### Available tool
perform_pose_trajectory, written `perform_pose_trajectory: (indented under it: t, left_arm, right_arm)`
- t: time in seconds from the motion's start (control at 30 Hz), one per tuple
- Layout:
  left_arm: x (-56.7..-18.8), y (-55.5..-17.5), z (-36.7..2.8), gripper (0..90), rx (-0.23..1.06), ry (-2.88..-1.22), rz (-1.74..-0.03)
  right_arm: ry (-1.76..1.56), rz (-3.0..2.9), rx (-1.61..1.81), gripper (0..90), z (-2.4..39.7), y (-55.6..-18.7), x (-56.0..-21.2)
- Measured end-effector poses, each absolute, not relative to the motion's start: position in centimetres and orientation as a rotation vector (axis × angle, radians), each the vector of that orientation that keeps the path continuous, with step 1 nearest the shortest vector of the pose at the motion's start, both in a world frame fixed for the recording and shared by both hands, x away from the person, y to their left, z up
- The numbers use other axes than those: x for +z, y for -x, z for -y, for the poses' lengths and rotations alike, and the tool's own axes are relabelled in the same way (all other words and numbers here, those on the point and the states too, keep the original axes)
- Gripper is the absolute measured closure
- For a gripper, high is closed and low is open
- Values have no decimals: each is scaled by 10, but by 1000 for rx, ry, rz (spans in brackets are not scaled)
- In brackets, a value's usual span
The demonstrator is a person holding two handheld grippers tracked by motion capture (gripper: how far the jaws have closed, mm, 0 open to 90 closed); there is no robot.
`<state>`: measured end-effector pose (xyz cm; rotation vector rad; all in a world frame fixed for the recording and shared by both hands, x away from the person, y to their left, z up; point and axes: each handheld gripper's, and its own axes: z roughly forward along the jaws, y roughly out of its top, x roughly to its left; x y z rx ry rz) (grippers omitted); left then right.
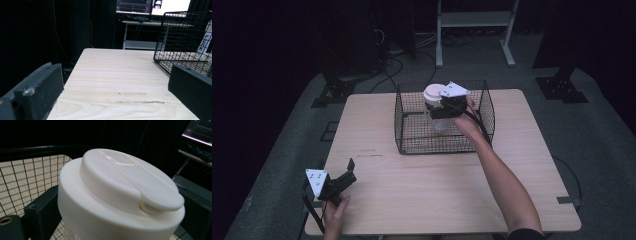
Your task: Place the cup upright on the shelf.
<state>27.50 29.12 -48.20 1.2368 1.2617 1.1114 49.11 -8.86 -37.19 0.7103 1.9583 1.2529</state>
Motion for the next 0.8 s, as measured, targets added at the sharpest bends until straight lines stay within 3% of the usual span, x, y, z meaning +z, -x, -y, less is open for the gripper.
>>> perform_pose_trajectory:
  t: [0.8]
  left_arm:
    - [-482, -275, -290, 0, 1114, -1242, -1259]
  right_arm:
    - [-696, -2017, 1199, 32, 96, -490, -389]
